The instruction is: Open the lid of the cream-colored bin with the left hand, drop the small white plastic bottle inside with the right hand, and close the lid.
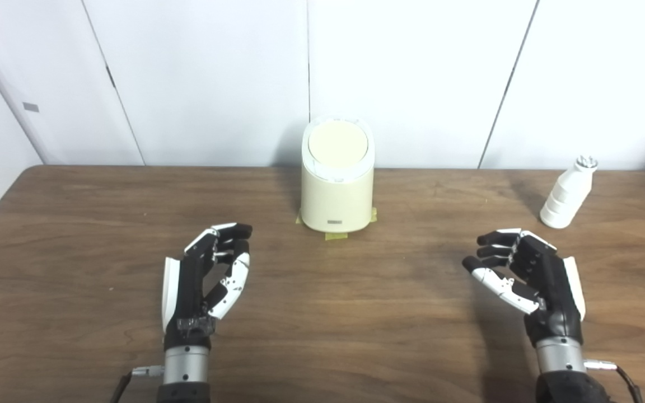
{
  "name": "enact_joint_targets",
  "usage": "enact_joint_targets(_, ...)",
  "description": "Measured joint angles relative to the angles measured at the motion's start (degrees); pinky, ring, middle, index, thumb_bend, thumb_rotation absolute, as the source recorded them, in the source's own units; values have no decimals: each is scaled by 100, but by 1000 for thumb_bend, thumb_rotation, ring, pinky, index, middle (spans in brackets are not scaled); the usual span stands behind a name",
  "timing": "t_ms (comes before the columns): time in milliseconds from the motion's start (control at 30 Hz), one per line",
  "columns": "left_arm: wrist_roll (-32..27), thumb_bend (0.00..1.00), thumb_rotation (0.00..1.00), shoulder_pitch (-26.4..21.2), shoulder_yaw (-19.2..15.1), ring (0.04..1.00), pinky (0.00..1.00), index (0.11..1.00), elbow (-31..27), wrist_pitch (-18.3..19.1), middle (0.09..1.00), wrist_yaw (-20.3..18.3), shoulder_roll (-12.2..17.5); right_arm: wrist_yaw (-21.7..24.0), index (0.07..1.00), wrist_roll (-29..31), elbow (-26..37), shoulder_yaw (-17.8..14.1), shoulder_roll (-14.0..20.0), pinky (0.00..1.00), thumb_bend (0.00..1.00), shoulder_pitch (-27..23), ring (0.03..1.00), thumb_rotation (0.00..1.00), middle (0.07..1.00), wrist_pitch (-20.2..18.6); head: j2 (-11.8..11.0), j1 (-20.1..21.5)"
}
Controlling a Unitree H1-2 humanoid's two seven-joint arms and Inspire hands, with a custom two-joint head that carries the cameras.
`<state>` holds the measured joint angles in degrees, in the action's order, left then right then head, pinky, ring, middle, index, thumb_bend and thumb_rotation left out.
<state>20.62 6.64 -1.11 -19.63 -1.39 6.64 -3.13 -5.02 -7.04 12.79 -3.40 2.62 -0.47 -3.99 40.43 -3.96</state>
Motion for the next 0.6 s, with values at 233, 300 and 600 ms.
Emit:
enact_joint_targets(233, 0, 238, 375, 0, -1, 649, 565, 656, 0, 0, 674, -1, 0, 0, 491, -3, 0, 1, 0, 475, 482, 0, 548, 141, 575, 0, 0, 18)
enact_joint_targets(300, 0, 237, 374, 0, -1, 652, 568, 657, 0, 0, 677, -1, 0, 0, 491, -3, 0, 3, 0, 478, 482, 0, 553, 142, 578, -1, 0, 18)
enact_joint_targets(600, -7, 233, 352, -1, -5, 644, 557, 654, 2, -1, 671, 0, 0, -1, 491, -30, -1, 11, 0, 475, 482, 0, 549, 142, 577, -1, -26, -18)
